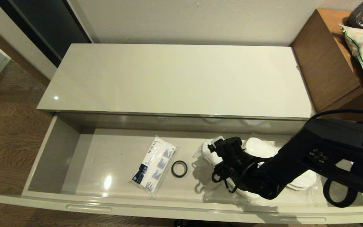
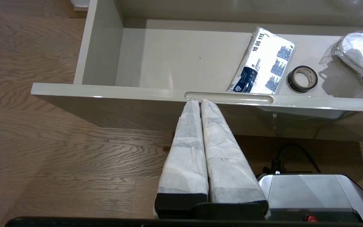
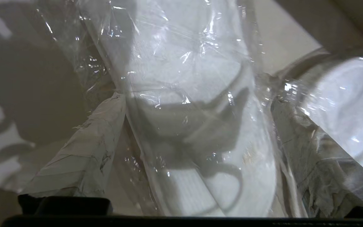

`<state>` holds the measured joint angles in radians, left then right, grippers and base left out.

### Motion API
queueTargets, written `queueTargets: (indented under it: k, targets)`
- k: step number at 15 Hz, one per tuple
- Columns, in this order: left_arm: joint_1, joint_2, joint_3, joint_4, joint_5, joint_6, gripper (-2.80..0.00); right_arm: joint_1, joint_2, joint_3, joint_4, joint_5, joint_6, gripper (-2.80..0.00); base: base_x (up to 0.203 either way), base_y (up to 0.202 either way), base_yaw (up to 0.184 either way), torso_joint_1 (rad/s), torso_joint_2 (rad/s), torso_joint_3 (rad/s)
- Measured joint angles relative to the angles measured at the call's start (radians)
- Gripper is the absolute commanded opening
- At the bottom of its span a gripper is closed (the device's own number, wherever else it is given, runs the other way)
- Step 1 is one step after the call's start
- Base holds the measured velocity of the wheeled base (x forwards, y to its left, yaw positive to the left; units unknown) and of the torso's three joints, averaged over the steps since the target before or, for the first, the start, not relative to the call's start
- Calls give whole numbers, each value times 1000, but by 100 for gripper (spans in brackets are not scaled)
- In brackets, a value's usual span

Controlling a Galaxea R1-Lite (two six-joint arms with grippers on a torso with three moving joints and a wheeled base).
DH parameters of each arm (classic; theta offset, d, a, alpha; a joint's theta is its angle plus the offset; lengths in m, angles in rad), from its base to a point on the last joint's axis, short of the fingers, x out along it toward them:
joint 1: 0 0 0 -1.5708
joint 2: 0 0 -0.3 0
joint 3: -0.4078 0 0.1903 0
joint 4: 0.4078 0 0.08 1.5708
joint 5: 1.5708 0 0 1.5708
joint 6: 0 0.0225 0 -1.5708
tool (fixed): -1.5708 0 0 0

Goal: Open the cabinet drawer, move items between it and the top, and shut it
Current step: Take out the disposable slippers from the drawer

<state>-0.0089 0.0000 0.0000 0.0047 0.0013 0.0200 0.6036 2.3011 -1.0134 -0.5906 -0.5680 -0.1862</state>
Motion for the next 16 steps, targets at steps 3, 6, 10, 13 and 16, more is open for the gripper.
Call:
queueTargets:
  k: [3,6,10,13,16]
  targets:
    - [0,0,0,0,-1,0,-280,-24,80,-67,-2,1,-1,0,0,0,0,0,0,0]
    - [0,0,0,0,0,0,-280,-63,141,-147,-4,7,-37,0,0,0,0,0,0,0]
    - [0,0,0,0,0,0,-280,-79,142,-155,-2,16,-47,0,0,0,0,0,0,0]
    - [0,0,0,-1,0,0,-280,-80,122,-94,-3,11,-34,0,0,0,0,0,0,0]
    - [0,0,0,0,0,0,-280,-77,104,-55,11,-9,-29,-280,0,0,0,0,0,0]
